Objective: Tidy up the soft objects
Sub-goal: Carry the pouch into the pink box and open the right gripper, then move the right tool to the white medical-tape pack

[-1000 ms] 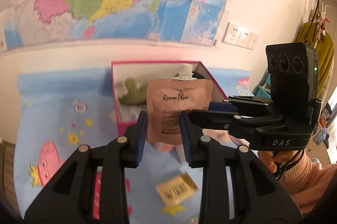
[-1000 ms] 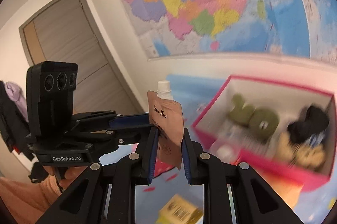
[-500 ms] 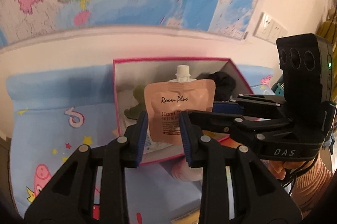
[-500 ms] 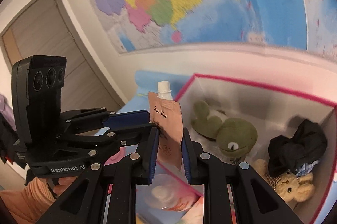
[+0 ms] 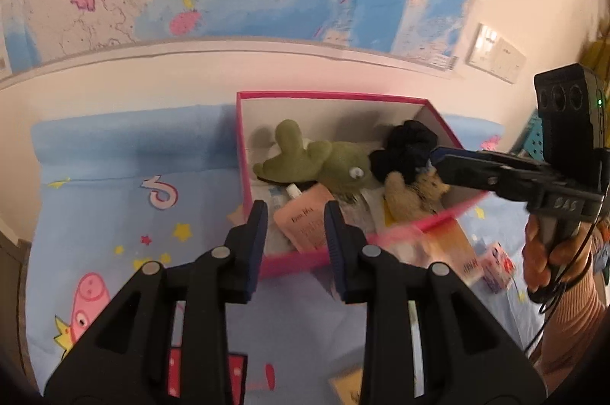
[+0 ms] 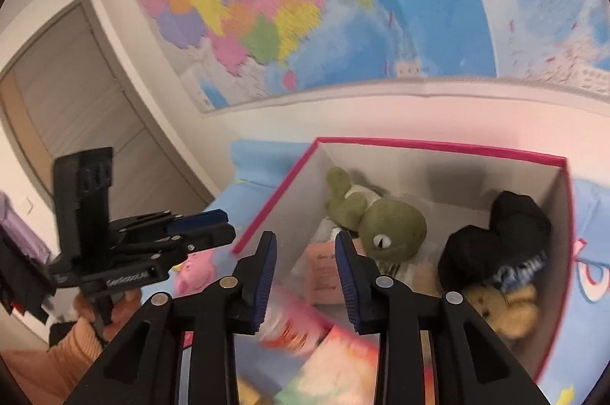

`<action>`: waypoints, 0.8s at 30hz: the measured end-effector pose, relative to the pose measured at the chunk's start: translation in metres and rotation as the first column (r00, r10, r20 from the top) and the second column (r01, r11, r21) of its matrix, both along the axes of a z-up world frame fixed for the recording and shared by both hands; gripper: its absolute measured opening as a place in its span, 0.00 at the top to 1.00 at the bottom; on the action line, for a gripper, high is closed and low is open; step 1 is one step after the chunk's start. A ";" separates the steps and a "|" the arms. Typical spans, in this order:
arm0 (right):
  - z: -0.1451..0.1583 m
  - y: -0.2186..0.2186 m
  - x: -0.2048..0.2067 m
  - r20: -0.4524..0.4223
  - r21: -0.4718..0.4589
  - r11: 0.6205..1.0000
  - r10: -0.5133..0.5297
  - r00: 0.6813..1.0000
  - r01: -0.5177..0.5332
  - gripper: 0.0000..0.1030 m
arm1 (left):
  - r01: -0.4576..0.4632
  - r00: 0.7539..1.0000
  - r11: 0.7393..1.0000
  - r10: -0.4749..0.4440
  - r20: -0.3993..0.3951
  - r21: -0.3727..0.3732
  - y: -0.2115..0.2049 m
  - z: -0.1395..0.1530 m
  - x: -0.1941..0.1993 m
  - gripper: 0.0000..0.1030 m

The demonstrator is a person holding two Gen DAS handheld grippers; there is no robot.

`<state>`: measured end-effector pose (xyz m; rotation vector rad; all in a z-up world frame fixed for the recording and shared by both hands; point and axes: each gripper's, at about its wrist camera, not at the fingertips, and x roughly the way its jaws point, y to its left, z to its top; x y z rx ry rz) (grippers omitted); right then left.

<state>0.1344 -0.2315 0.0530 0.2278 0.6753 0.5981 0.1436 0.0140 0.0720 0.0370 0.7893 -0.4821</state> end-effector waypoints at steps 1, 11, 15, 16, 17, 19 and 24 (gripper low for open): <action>0.002 -0.001 -0.011 0.013 0.005 1.000 0.014 1.000 -0.014 0.66 | 0.007 1.000 1.000 -0.008 0.015 0.001 0.001 0.002 -0.010 0.67; -0.034 0.026 -0.100 -0.059 -0.049 0.981 0.184 0.981 -0.187 0.65 | 0.086 0.996 0.996 -0.085 -0.022 0.034 0.001 -0.029 -0.082 0.55; -0.064 0.040 -0.124 -0.138 -0.081 0.968 0.225 0.965 -0.238 0.65 | 0.088 0.992 0.996 -0.087 -0.093 0.010 0.009 -0.053 -0.105 0.55; -0.073 0.044 -0.129 -0.164 -0.085 0.964 0.237 0.958 -0.253 0.64 | 0.085 0.991 0.996 -0.083 -0.109 0.014 0.010 -0.060 -0.112 0.55; -0.082 0.047 -0.133 -0.192 -0.079 0.961 0.245 0.950 -0.264 0.64 | 0.081 0.989 0.997 -0.078 -0.122 0.013 0.011 -0.065 -0.117 0.55; -0.097 0.053 -0.141 -0.235 -0.089 0.957 0.249 0.939 -0.276 0.64 | 0.077 0.982 0.997 -0.079 -0.169 -0.016 0.016 -0.076 -0.128 0.55; -0.124 0.063 -0.159 -0.309 -0.077 0.949 0.269 0.912 -0.306 0.64 | 0.074 0.968 0.997 -0.078 -0.237 -0.027 0.025 -0.094 -0.156 0.55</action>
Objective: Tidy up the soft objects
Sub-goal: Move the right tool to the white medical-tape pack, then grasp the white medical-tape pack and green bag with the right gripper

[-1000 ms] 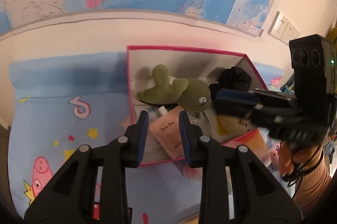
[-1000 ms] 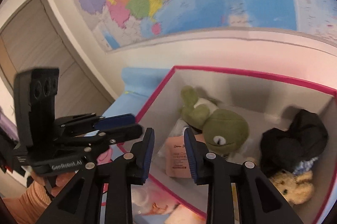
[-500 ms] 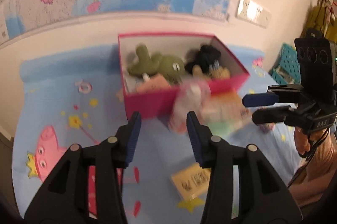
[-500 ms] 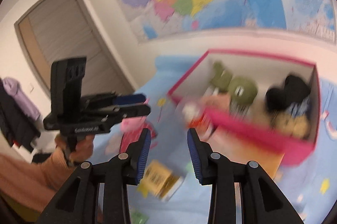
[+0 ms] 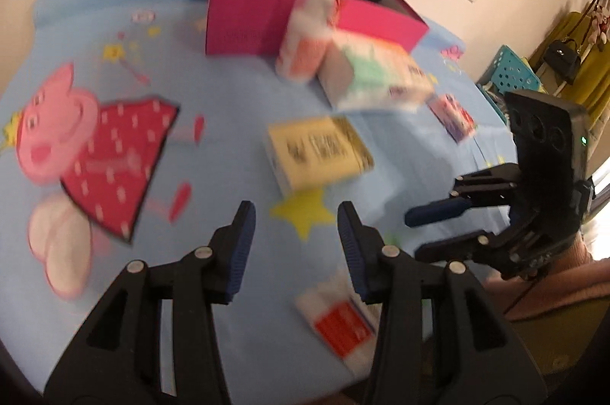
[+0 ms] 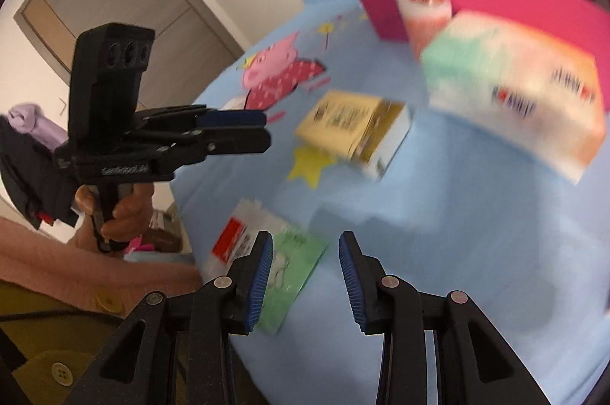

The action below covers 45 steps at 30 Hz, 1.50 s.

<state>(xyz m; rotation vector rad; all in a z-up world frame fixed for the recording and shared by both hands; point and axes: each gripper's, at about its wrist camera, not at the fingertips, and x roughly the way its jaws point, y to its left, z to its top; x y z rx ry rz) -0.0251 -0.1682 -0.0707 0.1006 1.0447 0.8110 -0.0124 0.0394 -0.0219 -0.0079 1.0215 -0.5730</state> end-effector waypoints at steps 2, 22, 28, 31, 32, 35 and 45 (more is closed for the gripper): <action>-0.005 0.003 -0.004 -0.011 -0.001 1.000 0.003 1.000 -0.003 0.64 | 0.001 1.000 1.000 -0.001 -0.019 0.007 0.002 -0.004 -0.012 0.55; -0.010 0.005 -0.028 0.042 0.011 1.000 -0.023 0.999 0.023 0.63 | 0.093 0.986 0.993 -0.101 -0.134 -0.068 -0.014 -0.024 -0.059 0.41; -0.014 -0.009 -0.024 0.001 0.099 0.993 -0.070 0.998 0.070 0.69 | 0.072 0.986 0.992 -0.087 -0.139 -0.108 -0.013 -0.026 -0.050 0.42; -0.013 -0.014 -0.022 0.001 0.113 0.989 -0.094 0.996 0.093 0.77 | 0.072 0.989 0.993 -0.084 -0.122 -0.098 -0.017 -0.026 -0.047 0.42; -0.012 -0.015 -0.022 0.008 0.115 0.988 -0.100 0.995 0.098 0.78 | 0.073 0.989 0.993 -0.084 -0.119 -0.097 -0.018 -0.026 -0.045 0.42; -0.007 -0.019 -0.021 0.034 0.136 0.985 -0.115 0.993 0.109 0.82 | 0.080 0.989 0.991 -0.093 -0.115 -0.109 -0.021 -0.028 -0.039 0.42; 0.005 -0.023 -0.020 0.153 0.089 0.988 -0.139 0.978 0.127 0.84 | 0.066 0.995 0.997 -0.069 -0.078 -0.041 -0.023 -0.028 -0.022 0.42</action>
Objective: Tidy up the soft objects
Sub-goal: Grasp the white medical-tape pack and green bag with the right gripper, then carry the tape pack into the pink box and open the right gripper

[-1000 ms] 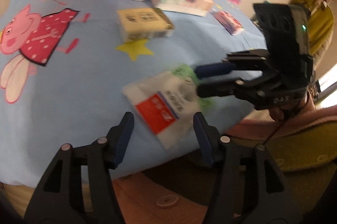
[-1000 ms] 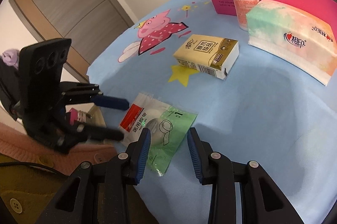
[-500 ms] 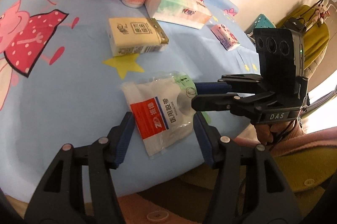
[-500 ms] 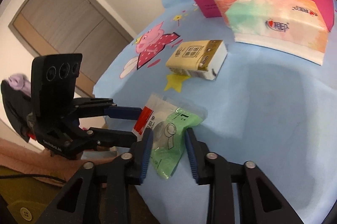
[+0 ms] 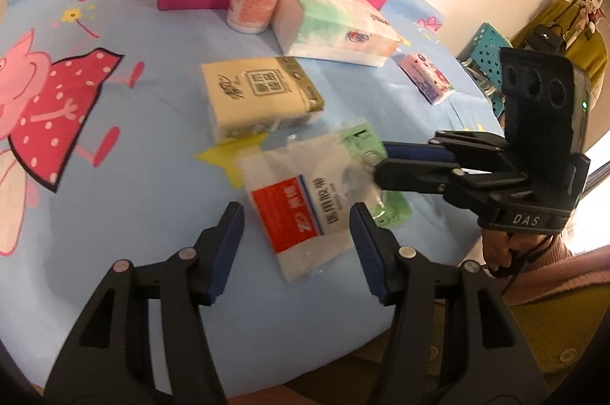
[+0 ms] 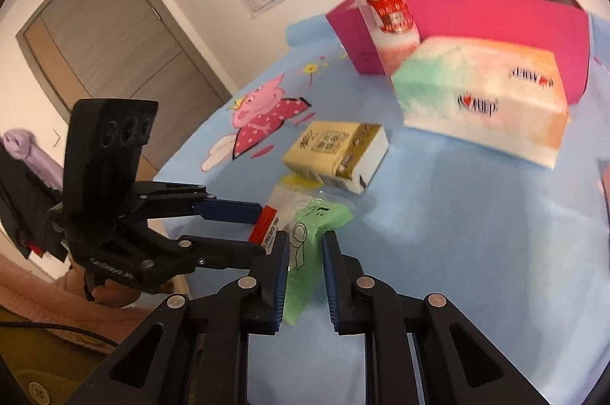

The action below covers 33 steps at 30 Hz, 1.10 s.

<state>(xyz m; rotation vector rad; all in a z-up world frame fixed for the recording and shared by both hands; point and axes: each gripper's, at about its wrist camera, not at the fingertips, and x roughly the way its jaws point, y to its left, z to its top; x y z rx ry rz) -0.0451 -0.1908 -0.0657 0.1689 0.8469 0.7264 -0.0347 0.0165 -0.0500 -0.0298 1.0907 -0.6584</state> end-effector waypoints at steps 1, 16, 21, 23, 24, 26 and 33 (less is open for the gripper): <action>0.001 0.000 -0.001 0.016 -0.009 1.000 -0.001 1.000 0.001 0.84 | 0.001 1.000 1.000 -0.001 0.000 0.001 0.001 0.000 0.002 0.42; 0.013 -0.005 0.007 0.068 0.006 1.000 -0.010 0.998 0.009 0.88 | 0.084 0.993 0.980 -0.097 -0.064 -0.182 -0.006 -0.001 0.022 0.44; 0.013 -0.009 0.015 0.049 0.010 1.000 -0.018 0.999 0.017 0.88 | 0.074 0.995 0.987 -0.082 -0.051 -0.145 -0.011 -0.002 0.028 0.54; 0.009 -0.013 0.020 0.022 0.009 1.000 -0.026 0.999 0.025 0.87 | 0.069 0.995 0.989 -0.077 -0.057 -0.130 -0.010 -0.006 0.030 0.55; 0.005 -0.017 0.023 -0.002 0.020 0.999 -0.030 1.000 0.030 0.85 | 0.068 0.996 0.989 -0.076 -0.054 -0.130 -0.010 -0.007 0.030 0.56; -0.002 -0.022 0.028 -0.055 0.039 0.998 -0.037 0.998 0.039 0.82 | 0.073 0.996 0.989 -0.079 -0.046 -0.125 -0.010 -0.007 0.030 0.56; -0.015 -0.020 0.031 -0.093 0.048 0.999 -0.015 0.996 0.019 0.81 | 0.074 0.996 0.990 -0.079 -0.041 -0.119 -0.015 -0.007 0.032 0.56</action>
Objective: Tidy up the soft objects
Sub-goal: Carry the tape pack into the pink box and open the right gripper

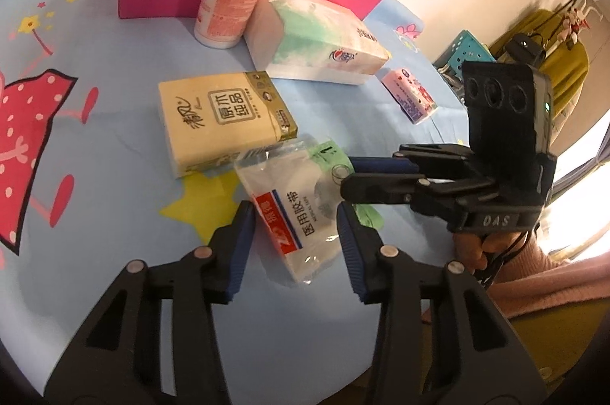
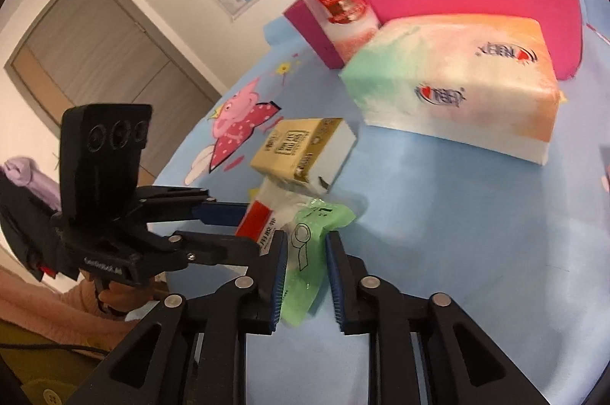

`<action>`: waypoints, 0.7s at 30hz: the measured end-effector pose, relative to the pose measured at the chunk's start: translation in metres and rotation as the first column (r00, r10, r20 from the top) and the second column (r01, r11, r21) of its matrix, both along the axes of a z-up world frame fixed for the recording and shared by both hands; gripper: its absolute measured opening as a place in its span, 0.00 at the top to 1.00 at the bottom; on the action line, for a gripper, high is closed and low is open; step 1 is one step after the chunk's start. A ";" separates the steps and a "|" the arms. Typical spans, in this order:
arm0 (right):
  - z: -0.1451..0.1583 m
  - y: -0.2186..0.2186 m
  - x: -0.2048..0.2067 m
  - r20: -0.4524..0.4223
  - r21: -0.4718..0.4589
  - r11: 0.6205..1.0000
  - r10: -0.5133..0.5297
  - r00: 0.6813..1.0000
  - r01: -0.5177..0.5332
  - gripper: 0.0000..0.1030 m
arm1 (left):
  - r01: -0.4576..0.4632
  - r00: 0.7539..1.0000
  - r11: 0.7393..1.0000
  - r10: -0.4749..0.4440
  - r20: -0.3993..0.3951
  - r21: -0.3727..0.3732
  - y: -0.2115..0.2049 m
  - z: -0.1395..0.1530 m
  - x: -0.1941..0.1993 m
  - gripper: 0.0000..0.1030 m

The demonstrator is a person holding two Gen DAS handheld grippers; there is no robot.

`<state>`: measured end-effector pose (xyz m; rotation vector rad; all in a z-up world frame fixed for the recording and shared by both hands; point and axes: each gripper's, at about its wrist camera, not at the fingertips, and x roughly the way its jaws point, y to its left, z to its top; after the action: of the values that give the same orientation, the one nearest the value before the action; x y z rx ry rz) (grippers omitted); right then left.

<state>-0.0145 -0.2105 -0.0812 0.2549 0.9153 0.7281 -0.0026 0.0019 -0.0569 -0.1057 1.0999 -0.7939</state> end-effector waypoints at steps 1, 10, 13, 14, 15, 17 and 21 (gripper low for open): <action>0.004 0.001 -0.002 0.018 -0.005 1.000 0.003 1.000 -0.003 0.82 | -0.008 1.000 1.000 0.008 -0.007 -0.009 0.001 0.000 0.001 0.56; 0.051 0.000 -0.005 0.134 -0.002 1.000 -0.001 0.991 0.001 0.84 | -0.049 0.988 0.997 0.058 0.145 -0.060 0.007 0.058 0.003 0.57; 0.075 0.003 0.005 0.192 -0.002 1.000 0.002 0.981 -0.002 0.84 | -0.053 0.971 0.997 0.063 0.231 -0.049 0.005 0.087 0.014 0.57; 0.085 0.004 0.010 0.218 -0.003 1.000 0.000 0.976 0.001 0.84 | -0.057 0.965 0.997 0.066 0.255 -0.044 0.005 0.095 0.019 0.57; 0.096 0.005 0.015 0.248 -0.004 1.000 -0.004 0.969 0.005 0.84 | -0.059 0.958 0.997 0.068 0.279 -0.040 0.004 0.105 0.024 0.57; 0.115 0.007 0.026 0.299 -0.004 1.000 -0.009 0.954 0.011 0.85 | -0.062 0.948 0.997 0.075 0.310 -0.051 0.004 0.123 0.038 0.57; 0.142 0.005 0.052 0.351 0.006 1.000 -0.023 0.936 0.023 0.84 | -0.083 0.925 0.995 0.095 0.368 -0.046 0.001 0.152 0.069 0.57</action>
<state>0.0374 -0.2059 0.0611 0.1300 0.5698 0.7246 0.0662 0.0031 0.0953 -0.0275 0.7199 -0.7129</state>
